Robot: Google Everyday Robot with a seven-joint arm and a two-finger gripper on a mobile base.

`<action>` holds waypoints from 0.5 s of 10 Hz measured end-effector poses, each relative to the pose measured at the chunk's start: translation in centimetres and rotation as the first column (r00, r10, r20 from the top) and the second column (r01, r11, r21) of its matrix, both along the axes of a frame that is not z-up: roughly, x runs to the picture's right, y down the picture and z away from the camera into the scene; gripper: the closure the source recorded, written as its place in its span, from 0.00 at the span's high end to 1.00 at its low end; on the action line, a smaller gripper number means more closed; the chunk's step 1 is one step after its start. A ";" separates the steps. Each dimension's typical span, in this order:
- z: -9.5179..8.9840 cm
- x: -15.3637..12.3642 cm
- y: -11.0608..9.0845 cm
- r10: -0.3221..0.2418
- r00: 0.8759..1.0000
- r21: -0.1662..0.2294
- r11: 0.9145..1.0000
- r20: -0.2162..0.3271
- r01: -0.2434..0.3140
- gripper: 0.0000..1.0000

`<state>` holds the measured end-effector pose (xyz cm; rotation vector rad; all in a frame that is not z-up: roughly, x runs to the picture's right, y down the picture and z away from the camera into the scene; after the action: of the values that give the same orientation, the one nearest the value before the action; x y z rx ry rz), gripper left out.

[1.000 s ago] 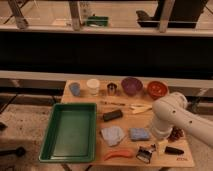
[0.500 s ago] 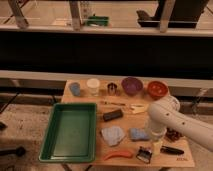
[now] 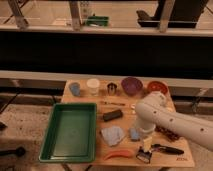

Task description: Place sponge in purple bowl

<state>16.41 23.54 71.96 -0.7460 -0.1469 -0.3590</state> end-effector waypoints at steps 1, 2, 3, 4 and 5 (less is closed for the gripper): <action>0.3 -0.7 -0.2 -0.009 1.000 0.004 1.000 0.007 0.009 0.80; 0.8 -1.2 -0.6 -0.014 1.000 0.014 1.000 0.026 0.013 0.80; 1.7 -1.0 -1.1 -0.014 0.999 0.028 1.000 0.042 0.013 0.80; 2.3 -0.6 -1.5 -0.011 0.999 0.036 0.999 0.051 0.010 0.80; 3.7 0.3 -2.4 0.011 0.998 0.045 0.999 0.059 -0.013 0.80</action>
<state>16.68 21.15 75.70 -0.6901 -0.1980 -0.3717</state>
